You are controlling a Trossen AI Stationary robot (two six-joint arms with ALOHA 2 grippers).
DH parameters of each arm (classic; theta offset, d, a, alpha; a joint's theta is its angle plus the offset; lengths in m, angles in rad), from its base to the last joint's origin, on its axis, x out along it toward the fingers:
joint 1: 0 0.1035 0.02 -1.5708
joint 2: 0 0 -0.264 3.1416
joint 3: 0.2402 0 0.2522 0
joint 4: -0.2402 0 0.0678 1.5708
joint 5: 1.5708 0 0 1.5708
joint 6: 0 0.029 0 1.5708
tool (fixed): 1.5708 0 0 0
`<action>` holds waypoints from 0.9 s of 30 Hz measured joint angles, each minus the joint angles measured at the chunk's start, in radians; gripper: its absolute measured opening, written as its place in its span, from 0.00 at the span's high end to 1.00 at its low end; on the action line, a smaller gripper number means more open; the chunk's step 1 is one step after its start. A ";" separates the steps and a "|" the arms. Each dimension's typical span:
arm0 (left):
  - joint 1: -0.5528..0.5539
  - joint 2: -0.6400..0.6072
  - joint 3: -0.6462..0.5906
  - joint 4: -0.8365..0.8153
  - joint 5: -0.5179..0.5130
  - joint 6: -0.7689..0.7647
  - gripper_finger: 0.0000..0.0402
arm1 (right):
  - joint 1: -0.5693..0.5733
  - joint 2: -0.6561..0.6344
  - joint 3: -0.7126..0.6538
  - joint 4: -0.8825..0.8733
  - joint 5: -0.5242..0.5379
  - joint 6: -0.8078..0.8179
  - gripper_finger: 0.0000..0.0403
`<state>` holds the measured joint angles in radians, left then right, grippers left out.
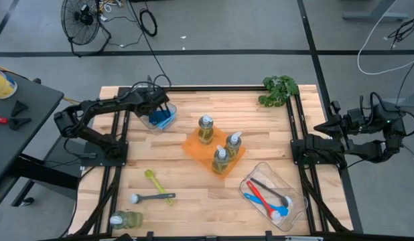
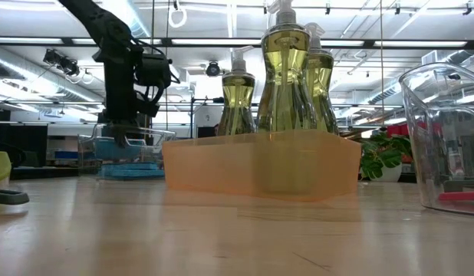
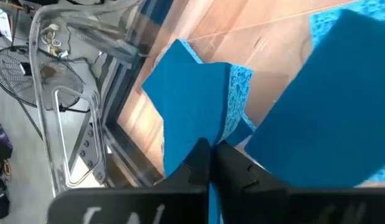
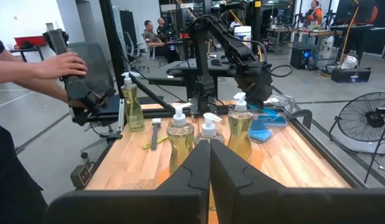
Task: Pick & Place Kitchen Sink Supplies
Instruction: Put the blue sponge into the top transparent bin
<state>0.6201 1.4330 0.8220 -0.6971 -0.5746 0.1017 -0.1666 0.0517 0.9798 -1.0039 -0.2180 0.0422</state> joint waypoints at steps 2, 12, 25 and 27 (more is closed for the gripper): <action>0.008 0.000 -0.004 0.014 0.000 0.000 0.97 | 0.000 0.000 0.000 0.000 0.000 0.000 0.97; 0.019 0.000 -0.005 0.041 0.000 0.023 0.96 | 0.000 0.000 0.000 0.000 0.000 0.000 0.97; 0.018 0.000 -0.005 0.063 0.092 0.034 0.72 | 0.000 0.000 0.000 0.000 0.000 0.000 0.97; 0.018 0.000 -0.005 0.062 0.067 0.034 0.65 | 0.000 0.000 0.000 0.000 0.000 0.000 0.97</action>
<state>0.6384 1.4332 0.8169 -0.6350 -0.5078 0.1357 -0.1665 0.0521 0.9798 -1.0039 -0.2180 0.0425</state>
